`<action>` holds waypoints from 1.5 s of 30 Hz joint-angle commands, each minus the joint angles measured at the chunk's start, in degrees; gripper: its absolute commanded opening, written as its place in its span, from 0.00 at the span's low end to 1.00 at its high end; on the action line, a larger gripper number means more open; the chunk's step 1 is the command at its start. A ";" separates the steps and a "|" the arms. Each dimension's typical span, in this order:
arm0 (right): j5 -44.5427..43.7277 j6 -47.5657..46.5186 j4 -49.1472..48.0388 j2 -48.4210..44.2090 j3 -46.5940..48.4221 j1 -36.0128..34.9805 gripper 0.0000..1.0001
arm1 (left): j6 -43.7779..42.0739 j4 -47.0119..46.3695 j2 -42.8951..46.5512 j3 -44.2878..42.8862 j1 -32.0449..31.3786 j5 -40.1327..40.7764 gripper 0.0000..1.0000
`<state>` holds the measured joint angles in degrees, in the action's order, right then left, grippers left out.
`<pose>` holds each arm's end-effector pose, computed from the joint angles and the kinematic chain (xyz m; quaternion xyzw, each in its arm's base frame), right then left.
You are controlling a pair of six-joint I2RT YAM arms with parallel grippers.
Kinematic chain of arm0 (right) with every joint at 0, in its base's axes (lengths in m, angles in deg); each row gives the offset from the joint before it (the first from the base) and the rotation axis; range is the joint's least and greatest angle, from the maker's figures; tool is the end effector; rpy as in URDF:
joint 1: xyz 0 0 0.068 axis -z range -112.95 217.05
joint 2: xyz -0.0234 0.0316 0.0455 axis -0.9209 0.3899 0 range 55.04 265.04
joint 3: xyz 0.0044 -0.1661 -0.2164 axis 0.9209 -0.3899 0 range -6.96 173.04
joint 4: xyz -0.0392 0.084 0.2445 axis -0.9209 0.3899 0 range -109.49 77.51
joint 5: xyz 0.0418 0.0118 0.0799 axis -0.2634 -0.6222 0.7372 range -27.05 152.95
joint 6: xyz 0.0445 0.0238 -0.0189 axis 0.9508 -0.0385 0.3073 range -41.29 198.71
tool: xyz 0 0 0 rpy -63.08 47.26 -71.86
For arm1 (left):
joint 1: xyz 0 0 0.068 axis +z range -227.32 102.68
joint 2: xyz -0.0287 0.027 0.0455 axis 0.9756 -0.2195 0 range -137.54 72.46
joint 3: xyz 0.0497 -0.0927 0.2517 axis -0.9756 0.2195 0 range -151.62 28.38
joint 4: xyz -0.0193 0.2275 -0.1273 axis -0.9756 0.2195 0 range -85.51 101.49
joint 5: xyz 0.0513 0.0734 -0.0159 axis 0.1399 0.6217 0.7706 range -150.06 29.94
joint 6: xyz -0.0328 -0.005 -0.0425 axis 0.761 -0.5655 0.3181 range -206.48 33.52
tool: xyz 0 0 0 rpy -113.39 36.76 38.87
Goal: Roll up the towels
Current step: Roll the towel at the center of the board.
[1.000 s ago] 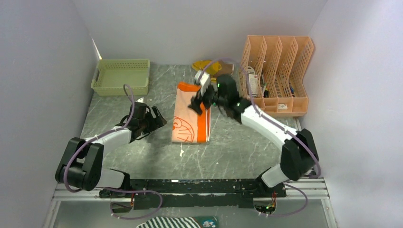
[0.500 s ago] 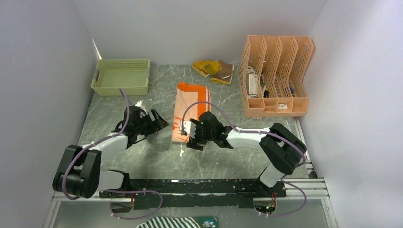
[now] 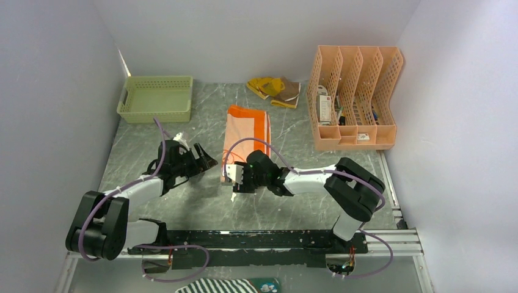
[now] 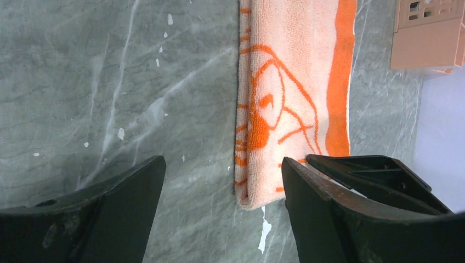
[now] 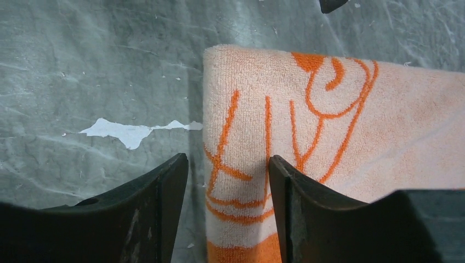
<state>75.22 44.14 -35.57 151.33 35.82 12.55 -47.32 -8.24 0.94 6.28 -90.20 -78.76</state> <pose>0.1850 0.2724 0.1486 -0.6590 0.6023 0.1707 0.4170 0.2195 -0.0620 0.1525 -0.1295 0.8753 -0.3247 0.3341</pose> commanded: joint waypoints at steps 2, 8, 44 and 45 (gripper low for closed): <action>-0.73 0.43 -0.05 1.56 1.03 -0.43 0.54 | -0.57 -3.13 0.33 0.95 0.49 -2.16 0.90; -1.80 3.46 3.03 4.05 2.81 -0.43 0.37 | -0.68 -3.70 -2.00 -0.53 0.49 -4.00 0.89; 37.93 39.10 40.31 30.86 39.54 16.70 0.00 | 7.14 -16.09 8.30 4.90 0.95 -23.64 0.57; 37.86 39.32 39.72 30.82 39.15 16.82 0.00 | 6.85 -16.52 7.15 4.80 0.93 -23.16 0.58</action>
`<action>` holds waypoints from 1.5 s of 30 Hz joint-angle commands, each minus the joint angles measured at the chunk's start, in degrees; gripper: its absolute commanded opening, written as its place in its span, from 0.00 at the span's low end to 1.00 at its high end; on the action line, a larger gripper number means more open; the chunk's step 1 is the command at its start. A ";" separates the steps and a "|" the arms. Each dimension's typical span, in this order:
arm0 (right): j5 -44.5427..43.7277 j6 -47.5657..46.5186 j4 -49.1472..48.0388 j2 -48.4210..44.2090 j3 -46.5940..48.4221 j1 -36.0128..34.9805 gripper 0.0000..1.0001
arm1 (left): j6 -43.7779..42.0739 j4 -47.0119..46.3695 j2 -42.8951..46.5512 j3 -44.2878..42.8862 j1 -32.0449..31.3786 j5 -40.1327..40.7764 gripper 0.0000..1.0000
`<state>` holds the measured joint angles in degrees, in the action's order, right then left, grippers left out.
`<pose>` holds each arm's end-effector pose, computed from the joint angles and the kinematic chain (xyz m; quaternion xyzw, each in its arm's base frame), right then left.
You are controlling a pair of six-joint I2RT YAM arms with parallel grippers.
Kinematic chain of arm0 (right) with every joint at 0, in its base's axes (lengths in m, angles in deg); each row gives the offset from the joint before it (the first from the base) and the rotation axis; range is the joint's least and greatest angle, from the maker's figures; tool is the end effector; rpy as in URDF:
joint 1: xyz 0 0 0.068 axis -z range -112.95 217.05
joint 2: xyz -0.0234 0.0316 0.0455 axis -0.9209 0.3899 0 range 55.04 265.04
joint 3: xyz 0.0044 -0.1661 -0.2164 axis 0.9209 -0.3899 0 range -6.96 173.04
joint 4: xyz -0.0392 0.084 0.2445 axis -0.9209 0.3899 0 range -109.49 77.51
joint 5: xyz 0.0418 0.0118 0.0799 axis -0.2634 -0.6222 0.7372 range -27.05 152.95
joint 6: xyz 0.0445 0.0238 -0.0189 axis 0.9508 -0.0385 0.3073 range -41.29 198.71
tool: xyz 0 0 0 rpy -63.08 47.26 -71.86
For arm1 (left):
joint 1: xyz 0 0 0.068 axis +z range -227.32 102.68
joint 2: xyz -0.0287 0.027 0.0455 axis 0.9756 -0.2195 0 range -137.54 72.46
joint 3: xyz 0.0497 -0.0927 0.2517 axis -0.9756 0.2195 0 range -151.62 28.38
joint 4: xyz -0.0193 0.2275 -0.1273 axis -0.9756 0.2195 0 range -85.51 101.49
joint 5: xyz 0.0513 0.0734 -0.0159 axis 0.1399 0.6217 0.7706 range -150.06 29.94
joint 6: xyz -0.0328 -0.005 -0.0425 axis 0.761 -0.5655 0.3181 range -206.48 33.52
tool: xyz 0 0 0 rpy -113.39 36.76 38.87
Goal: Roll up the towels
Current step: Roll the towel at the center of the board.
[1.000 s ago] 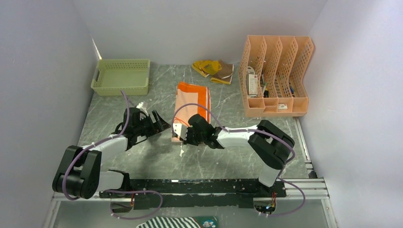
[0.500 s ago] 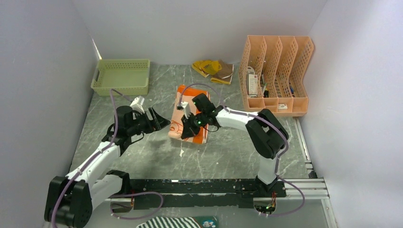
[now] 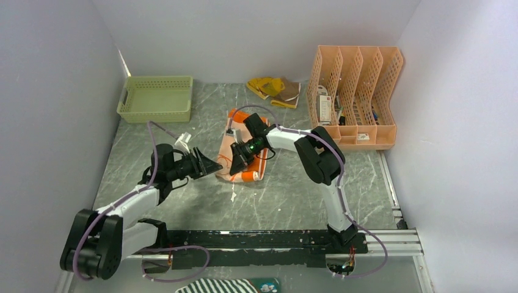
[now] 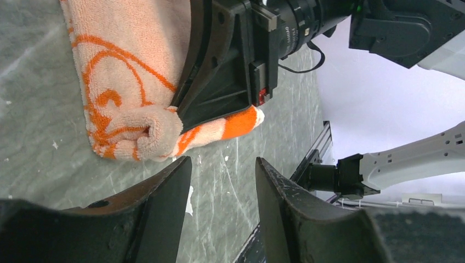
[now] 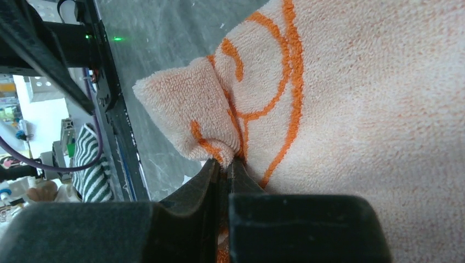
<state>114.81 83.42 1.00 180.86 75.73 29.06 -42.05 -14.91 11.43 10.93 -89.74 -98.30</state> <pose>0.3272 0.2911 0.1179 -0.3463 0.8103 0.4713 0.0361 0.1946 -0.0655 0.1774 -0.0476 0.8115 -0.4862 0.3205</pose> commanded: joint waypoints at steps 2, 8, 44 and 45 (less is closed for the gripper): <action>-2.00 0.40 2.54 1.34 -1.28 0.58 0.00 | 0.57 -10.96 -6.14 -0.68 0.47 -2.86 0.59; -2.80 1.17 1.66 1.64 -1.50 1.58 0.00 | 3.06 -21.44 -15.50 -1.95 0.39 -5.76 0.59; -39.26 -28.15 -22.48 -36.80 -29.73 -16.61 0.51 | -2.21 -14.41 -31.86 -5.95 -4.00 11.07 0.42; -40.15 -28.96 -22.52 -35.77 -29.63 -17.23 0.51 | -2.56 -13.37 -31.84 -6.08 -4.02 11.61 0.41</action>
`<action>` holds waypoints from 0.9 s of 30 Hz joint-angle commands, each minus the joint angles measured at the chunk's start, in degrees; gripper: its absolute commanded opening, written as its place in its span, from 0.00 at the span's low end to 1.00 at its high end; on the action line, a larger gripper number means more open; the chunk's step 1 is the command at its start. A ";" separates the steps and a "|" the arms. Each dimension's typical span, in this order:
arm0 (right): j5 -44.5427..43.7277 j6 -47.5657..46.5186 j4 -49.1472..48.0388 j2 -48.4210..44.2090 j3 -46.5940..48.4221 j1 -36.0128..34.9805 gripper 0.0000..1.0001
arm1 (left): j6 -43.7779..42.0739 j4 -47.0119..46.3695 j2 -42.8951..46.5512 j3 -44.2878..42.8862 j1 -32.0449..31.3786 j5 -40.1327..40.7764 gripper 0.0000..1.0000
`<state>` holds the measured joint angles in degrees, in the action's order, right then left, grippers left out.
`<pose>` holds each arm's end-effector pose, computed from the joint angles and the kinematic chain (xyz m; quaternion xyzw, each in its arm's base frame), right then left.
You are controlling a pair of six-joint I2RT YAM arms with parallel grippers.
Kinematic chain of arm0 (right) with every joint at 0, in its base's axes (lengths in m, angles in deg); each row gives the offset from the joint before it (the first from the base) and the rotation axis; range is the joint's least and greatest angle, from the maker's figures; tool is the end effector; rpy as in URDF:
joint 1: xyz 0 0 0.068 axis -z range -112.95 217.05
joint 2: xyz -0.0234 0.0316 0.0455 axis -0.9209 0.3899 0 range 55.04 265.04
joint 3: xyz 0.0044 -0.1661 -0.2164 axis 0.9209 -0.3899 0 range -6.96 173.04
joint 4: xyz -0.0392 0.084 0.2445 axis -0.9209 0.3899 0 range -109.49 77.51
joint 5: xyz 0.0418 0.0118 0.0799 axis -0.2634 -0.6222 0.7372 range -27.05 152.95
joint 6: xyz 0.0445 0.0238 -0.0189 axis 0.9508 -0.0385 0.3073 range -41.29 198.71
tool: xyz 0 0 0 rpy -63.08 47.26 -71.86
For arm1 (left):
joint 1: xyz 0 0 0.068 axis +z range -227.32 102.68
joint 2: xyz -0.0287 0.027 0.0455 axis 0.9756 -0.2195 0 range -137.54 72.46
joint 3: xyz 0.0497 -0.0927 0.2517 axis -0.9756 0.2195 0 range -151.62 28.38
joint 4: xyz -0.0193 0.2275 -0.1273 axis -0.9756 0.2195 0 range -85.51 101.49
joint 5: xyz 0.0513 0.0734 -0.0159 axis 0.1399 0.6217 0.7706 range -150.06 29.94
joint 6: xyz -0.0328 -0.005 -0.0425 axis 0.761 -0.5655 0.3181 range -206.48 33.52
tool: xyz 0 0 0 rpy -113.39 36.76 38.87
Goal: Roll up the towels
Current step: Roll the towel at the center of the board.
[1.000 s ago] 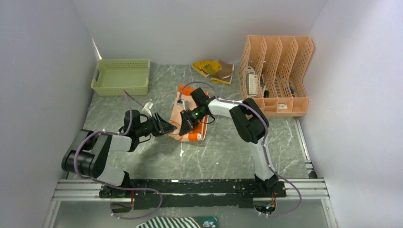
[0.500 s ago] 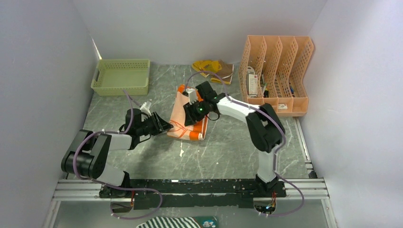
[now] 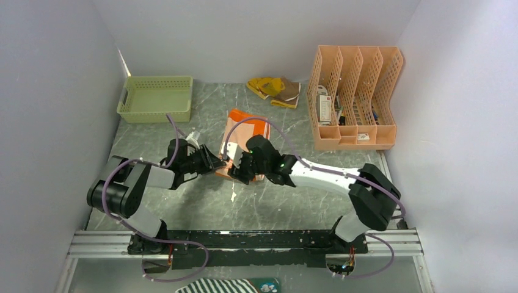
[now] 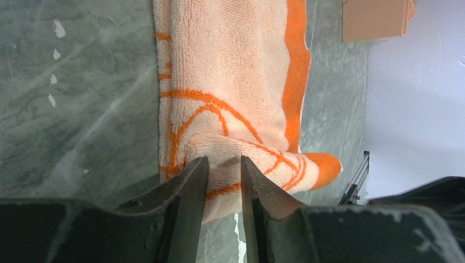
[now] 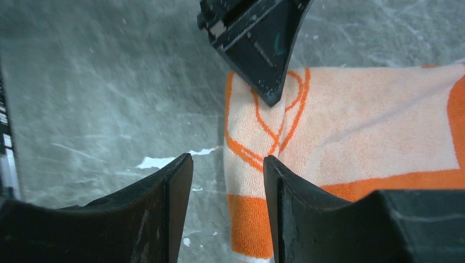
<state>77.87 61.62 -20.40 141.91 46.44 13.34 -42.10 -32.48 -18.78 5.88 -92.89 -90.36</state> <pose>0.1905 0.2750 0.2337 -0.5546 0.6726 0.2579 0.4165 0.2453 -0.0871 0.1158 -0.0866 0.8484 -0.4325 0.2927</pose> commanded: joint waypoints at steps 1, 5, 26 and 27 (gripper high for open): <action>-4.14 -7.96 -1.55 4.17 -0.43 -2.17 0.51 | -2.81 4.90 -1.58 -1.19 -0.89 4.05 0.41; -6.27 -10.43 -3.69 7.53 -0.49 -3.77 0.50 | -3.83 7.37 -1.48 -1.88 -0.87 5.34 0.41; -19.28 -12.01 -5.70 16.12 -2.75 -3.36 0.47 | -7.08 12.98 -2.77 -4.65 -0.82 5.90 0.41; -19.16 -12.01 -5.46 16.04 -2.80 -2.87 0.47 | -7.17 12.96 -2.80 -4.58 -0.78 5.94 0.41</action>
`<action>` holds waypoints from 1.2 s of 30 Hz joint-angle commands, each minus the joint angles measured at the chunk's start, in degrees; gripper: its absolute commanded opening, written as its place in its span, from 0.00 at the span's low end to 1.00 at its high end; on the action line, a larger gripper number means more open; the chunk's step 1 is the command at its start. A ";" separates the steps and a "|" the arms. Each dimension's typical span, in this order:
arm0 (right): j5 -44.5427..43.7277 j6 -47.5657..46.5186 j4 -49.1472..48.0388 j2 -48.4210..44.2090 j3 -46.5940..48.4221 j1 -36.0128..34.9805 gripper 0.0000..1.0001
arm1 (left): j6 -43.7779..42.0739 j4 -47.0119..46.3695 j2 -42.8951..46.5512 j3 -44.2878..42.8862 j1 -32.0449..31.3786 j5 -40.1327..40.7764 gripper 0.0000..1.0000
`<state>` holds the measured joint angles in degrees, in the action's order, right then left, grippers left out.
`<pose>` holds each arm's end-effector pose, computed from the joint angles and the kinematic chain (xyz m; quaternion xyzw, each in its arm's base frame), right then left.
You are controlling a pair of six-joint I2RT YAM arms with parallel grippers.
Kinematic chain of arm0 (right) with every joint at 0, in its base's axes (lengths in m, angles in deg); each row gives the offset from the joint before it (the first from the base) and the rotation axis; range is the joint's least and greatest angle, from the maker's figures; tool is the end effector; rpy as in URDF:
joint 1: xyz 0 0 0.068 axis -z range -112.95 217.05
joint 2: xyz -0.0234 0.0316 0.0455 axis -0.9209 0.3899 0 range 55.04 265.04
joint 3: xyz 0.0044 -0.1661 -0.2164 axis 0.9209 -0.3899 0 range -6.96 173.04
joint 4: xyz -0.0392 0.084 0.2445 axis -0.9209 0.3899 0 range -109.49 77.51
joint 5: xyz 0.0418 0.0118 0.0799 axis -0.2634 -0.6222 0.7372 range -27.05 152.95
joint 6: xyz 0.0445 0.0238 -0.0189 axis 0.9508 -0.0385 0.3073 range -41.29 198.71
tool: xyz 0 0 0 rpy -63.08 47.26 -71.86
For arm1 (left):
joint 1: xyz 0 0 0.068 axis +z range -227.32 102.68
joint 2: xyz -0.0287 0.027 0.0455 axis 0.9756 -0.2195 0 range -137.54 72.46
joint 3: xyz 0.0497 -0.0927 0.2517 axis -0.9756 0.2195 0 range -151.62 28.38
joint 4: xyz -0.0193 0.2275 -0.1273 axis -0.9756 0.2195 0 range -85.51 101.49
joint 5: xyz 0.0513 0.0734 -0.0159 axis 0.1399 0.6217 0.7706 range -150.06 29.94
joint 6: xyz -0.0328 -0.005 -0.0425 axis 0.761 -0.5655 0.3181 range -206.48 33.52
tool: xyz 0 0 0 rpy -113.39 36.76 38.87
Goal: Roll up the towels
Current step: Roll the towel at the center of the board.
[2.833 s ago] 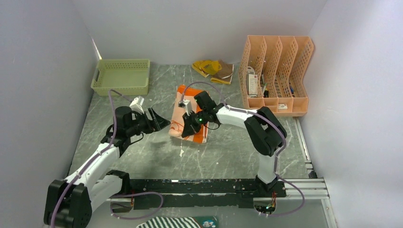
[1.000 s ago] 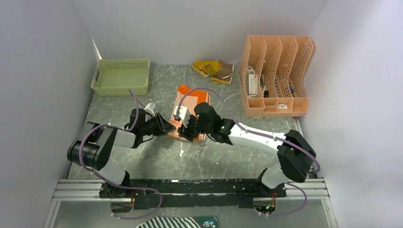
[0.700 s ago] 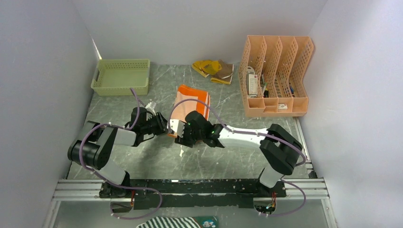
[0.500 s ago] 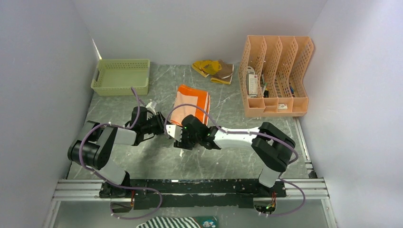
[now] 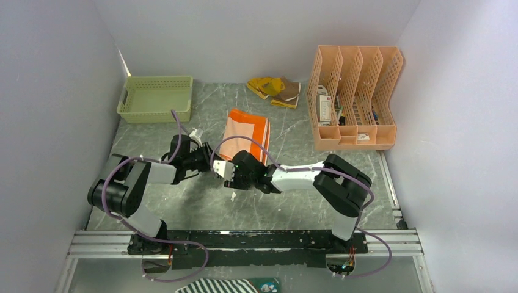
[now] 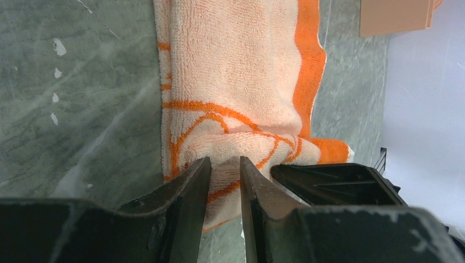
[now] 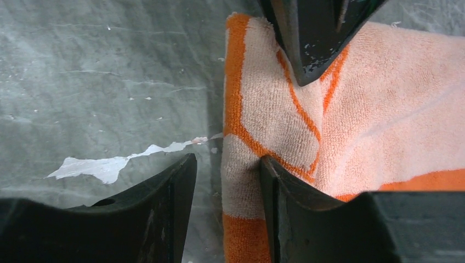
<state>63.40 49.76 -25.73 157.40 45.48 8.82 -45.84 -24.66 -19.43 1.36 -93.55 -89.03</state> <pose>0.1890 0.3057 0.1469 -0.6351 0.6648 0.1030 0.3796 0.2569 -0.0928 0.1197 -0.0706 0.8662 -0.4061 0.2824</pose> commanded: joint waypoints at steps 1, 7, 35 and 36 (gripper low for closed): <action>-4.67 -0.14 0.34 0.69 -1.70 2.02 0.47 | -3.44 5.07 -2.12 0.02 -0.12 4.60 0.41; -3.92 0.71 2.93 3.79 0.59 3.44 0.33 | -3.79 6.35 -1.44 -0.80 0.09 3.98 0.41; 51.38 41.36 18.33 8.29 17.27 13.25 0.00 | -0.67 26.27 38.20 2.14 8.41 -8.07 0.59; 53.67 42.86 17.46 9.20 17.66 14.38 0.00 | -0.25 26.20 38.94 2.56 8.41 -8.83 0.59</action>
<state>105.12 84.84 -10.08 163.72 60.78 20.01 -47.06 -1.21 16.32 2.32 -85.68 -92.96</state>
